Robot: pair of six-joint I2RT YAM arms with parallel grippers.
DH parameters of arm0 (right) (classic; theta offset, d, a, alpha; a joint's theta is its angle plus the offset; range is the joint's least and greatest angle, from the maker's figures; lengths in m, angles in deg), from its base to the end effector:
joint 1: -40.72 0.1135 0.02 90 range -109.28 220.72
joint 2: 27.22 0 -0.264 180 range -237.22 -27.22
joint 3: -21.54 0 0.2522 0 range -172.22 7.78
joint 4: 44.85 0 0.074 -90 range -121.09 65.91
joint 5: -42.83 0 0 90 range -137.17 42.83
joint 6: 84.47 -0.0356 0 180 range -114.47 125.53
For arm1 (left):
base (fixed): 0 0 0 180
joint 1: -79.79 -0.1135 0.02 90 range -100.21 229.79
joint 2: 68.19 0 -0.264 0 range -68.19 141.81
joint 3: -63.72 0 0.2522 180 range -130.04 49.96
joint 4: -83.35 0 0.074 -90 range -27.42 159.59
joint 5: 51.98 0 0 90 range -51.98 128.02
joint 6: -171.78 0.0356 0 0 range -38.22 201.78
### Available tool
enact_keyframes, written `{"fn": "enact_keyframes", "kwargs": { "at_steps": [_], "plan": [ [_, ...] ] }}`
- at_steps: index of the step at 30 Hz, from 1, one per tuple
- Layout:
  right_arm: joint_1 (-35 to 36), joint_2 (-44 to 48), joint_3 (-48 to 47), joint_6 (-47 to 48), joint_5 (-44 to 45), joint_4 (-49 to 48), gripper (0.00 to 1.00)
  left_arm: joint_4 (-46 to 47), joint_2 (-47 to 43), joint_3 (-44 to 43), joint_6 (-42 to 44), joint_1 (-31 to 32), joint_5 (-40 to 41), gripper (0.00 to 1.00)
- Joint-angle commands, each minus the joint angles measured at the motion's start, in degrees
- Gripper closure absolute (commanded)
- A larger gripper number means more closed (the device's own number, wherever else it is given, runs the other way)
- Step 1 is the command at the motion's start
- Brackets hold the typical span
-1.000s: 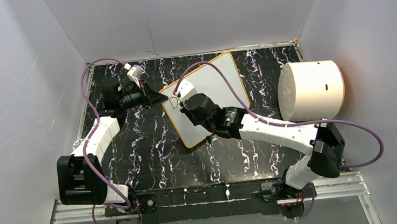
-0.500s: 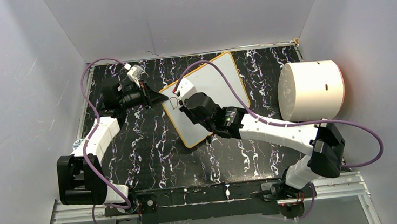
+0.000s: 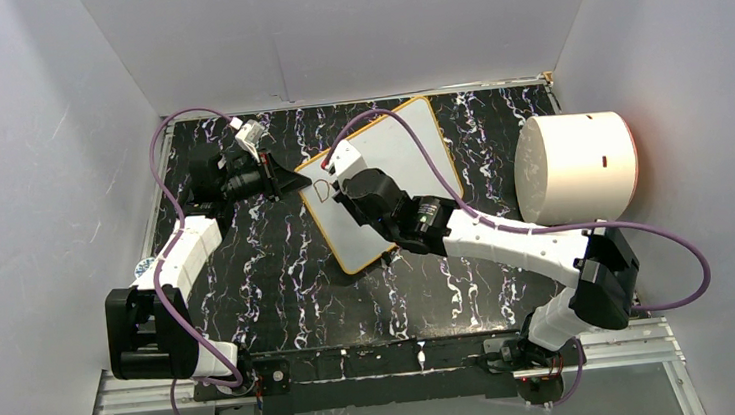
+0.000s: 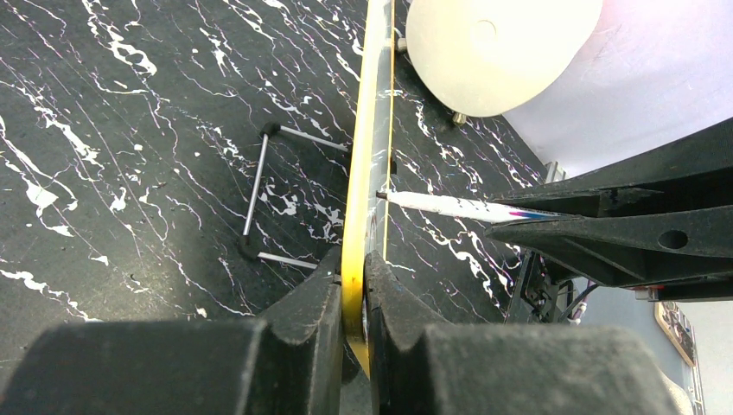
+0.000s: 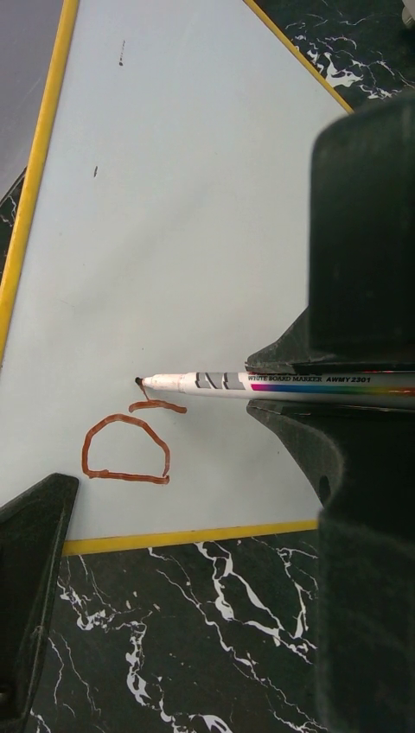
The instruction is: Write a sentence on the whiteboard
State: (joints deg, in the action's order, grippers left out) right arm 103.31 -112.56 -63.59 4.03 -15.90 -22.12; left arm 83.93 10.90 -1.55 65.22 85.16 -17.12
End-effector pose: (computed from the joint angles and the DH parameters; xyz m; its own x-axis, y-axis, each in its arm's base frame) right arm 0.1761 0.2995 0.3350 -0.1935 -0.3245 -0.9259 -0.5338 0.8266 -0.1781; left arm 0.3027 -0.0578 0.2909 -0.4605 -0.1203 -0.8795 0.7485 0.4799 -0.4576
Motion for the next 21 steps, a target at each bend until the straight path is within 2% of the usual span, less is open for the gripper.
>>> {"fn": "enact_keyframes", "kwargs": {
  "at_steps": [1,21],
  "plan": [
    [-0.6,0.5,-1.0,0.4,1.2,-2.8,1.00,-4.6,2.1,0.2,3.5,1.2,2.4,1.00],
    [-1.4,4.9,1.2,0.9,0.5,-2.6,1.00,-5.2,2.1,0.1,4.0,1.2,3.1,1.00]
  ]
}}
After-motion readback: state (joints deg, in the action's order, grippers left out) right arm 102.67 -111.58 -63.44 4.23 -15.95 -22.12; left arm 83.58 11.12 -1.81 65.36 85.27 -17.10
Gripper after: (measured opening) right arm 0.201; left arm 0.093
